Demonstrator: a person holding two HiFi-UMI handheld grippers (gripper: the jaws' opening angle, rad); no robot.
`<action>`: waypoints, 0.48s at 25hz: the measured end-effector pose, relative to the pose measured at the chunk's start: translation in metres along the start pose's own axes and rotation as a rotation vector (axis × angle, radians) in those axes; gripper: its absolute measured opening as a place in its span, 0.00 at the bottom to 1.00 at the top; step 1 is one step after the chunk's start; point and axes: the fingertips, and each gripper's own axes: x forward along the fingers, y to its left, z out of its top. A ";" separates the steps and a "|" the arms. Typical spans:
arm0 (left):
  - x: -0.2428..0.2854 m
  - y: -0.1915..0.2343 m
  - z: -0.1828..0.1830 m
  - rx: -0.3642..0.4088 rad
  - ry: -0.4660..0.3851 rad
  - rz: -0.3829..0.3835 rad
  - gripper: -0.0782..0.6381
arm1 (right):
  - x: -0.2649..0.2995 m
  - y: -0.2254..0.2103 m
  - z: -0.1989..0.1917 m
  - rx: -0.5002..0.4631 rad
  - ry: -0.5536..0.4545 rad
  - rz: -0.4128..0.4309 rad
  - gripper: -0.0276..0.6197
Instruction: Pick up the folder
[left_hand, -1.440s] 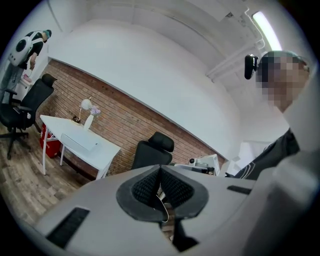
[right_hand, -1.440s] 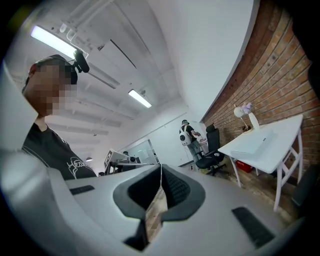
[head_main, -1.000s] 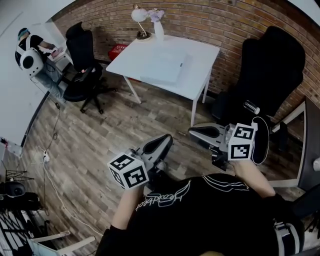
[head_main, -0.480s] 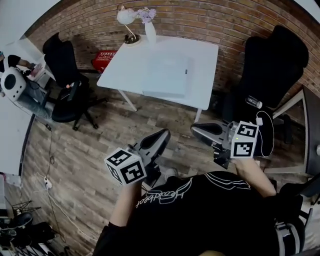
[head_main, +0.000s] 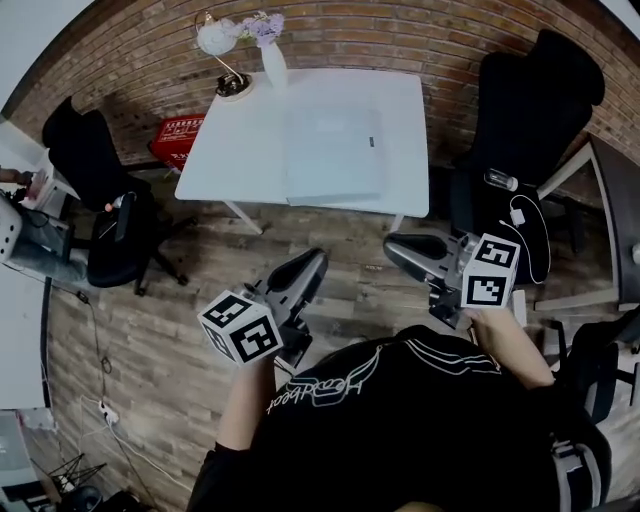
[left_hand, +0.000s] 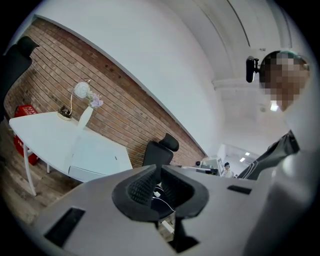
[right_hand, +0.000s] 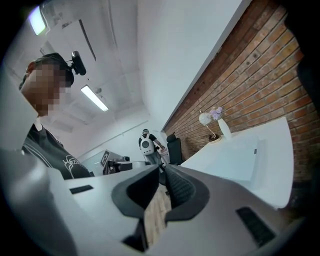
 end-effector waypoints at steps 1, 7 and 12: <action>-0.001 0.007 0.001 -0.001 0.002 0.003 0.12 | 0.003 -0.003 -0.001 -0.001 -0.003 -0.013 0.05; 0.003 0.051 0.005 -0.022 0.015 0.036 0.20 | 0.012 -0.030 -0.006 0.026 0.001 -0.064 0.20; 0.023 0.084 0.005 -0.078 0.034 0.042 0.30 | 0.017 -0.072 -0.005 0.059 0.000 -0.115 0.32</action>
